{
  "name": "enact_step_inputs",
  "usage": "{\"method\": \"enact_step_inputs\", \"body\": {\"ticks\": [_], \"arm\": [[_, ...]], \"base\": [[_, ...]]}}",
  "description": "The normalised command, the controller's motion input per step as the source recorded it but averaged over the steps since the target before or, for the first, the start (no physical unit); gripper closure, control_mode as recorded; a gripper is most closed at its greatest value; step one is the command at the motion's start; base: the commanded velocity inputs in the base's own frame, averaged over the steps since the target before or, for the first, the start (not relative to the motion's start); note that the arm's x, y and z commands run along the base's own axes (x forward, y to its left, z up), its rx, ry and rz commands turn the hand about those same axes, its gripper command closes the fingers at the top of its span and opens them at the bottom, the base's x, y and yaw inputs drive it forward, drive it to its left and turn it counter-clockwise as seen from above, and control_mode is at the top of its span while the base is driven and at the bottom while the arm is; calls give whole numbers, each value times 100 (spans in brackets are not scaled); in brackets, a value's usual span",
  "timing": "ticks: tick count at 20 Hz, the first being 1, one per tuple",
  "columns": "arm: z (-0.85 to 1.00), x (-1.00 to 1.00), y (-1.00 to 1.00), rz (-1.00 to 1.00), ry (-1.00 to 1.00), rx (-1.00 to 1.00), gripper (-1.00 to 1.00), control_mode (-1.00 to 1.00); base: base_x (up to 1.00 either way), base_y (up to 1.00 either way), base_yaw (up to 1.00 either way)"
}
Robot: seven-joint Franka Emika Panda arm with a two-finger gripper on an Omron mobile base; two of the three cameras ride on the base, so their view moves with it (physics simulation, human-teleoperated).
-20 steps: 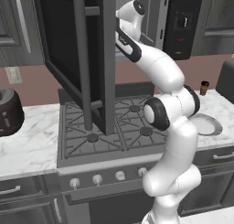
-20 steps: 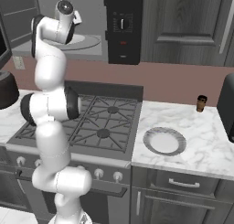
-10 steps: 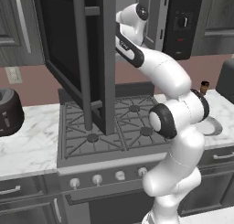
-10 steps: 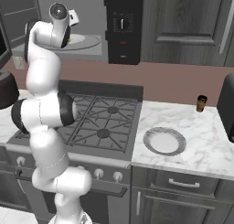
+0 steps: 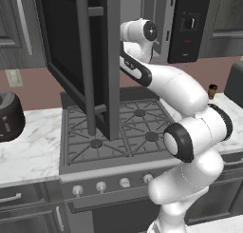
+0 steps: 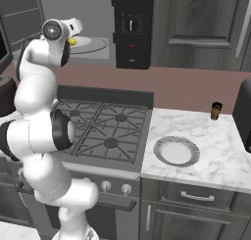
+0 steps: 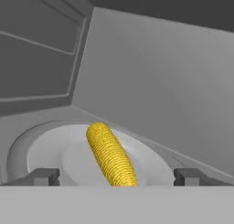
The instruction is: Pick the corn from the counter and place it in the microwave. Then turn on the microwave.
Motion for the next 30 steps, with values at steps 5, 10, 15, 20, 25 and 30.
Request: {"method": "enact_step_inputs", "body": {"ticks": [5,10,15,20,25,30], "arm": [[13,-39,-15,-13,-12,3,-100,-100],[20,-50,-19,-13,-11,4,-100,-100],[19,-54,-13,-13,-7,2,-100,-100],[4,-64,-1,-9,-7,1,-100,-100],[0,-72,-1,-4,-10,3,-100,-100],[1,-55,-11,-1,-5,5,-100,-100]], "base": [[0,0,0],[0,0,0],[0,0,0],[0,0,0],[0,0,0],[0,0,0]]}}
